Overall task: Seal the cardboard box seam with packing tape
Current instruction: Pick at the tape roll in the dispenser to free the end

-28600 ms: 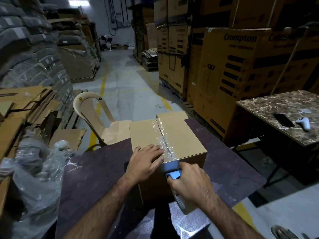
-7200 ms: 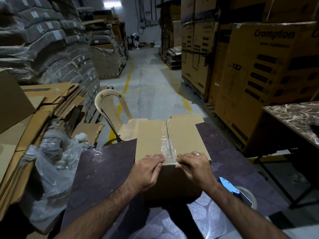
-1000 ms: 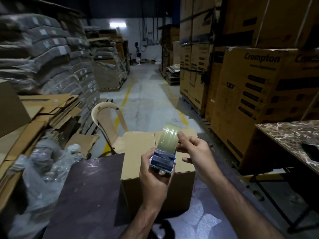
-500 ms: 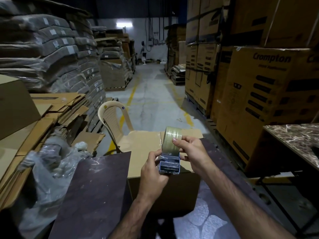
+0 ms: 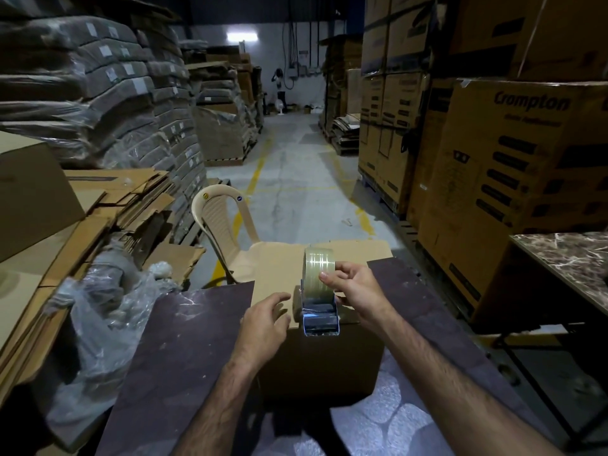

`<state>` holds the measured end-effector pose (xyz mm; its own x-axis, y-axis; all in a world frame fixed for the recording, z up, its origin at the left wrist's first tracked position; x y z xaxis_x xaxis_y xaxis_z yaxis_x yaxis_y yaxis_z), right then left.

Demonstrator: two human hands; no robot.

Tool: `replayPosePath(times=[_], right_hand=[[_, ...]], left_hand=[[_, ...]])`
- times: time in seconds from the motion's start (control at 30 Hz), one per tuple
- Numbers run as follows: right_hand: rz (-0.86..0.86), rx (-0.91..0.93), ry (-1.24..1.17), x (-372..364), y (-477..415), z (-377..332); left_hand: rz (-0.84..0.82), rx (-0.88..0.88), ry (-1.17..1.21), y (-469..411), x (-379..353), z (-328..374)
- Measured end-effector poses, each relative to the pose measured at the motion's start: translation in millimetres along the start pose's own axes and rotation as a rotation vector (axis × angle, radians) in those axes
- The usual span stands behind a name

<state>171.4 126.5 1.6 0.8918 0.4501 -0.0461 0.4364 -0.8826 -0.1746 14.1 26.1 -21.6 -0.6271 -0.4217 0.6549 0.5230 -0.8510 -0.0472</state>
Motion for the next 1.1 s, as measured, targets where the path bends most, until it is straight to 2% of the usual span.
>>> replayPosePath(times=[0.33,0.6,0.93,1.03,1.1], right_hand=[[-0.024,0.034,0.035,-6.9,-3.6,10.8],[0.003,0.039,0.046,-2.4,2.8,12.7],[0.021,0.101,0.144,3.0,7.0,9.6],[0.132,0.109,0.182,17.5,11.9,12.1],[0.323,0.166,0.366,39.6,18.8,11.8]], left_hand=[[0.046,0.070,-0.021,-7.6,-3.0,-10.3],[0.053,0.203,0.021,-7.0,-1.8,-19.5],[0.062,0.231,0.072,-7.3,-0.9,-23.0],[0.065,0.272,0.109,-6.9,0.6,-25.6],[0.075,0.284,0.144,-5.2,2.0,-27.2]])
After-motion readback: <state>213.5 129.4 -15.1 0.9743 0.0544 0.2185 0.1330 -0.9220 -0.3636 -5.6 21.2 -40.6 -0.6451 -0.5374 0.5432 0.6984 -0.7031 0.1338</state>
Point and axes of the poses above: each hand's wrist, its own y-axis away from the middle knuckle, its own x-axis out of the back of the hand, z = x × y, the point moved 6 cm from there along -y, towards the middle knuckle, and after that the axes turned 12 degrees about x, right-handed, at the moved point
